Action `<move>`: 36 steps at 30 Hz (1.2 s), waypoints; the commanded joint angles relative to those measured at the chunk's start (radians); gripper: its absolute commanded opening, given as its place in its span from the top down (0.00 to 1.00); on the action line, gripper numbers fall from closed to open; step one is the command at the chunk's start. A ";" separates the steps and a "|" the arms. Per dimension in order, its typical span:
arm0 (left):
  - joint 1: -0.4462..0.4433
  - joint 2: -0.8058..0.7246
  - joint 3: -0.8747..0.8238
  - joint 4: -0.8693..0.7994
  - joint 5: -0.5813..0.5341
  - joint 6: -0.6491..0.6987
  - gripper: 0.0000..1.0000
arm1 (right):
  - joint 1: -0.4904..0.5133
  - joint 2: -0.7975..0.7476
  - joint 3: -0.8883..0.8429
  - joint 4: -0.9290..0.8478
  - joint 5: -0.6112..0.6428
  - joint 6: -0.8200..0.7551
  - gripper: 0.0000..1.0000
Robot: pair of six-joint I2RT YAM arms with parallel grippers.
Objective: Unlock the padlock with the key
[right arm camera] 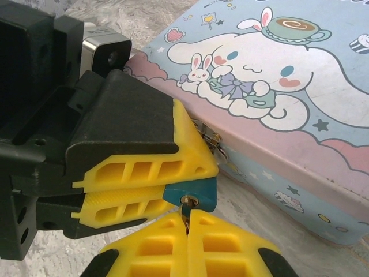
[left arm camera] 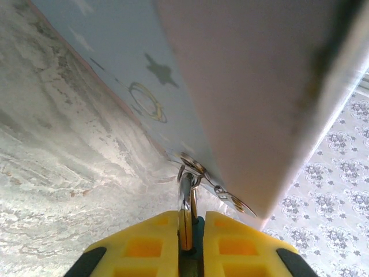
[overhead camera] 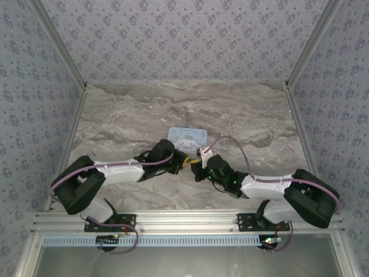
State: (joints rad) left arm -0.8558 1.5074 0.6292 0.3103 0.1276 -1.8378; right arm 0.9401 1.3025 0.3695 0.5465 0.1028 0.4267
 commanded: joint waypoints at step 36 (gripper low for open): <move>0.087 -0.319 0.147 -0.507 -0.201 0.437 0.37 | -0.260 -0.050 -0.108 -0.106 -0.223 0.618 1.00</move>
State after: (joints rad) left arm -0.7723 1.2041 0.7631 -0.1627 -0.0467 -1.4216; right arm 0.6899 1.2274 0.2726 0.4976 -0.0811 0.9573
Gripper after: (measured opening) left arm 0.630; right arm 0.059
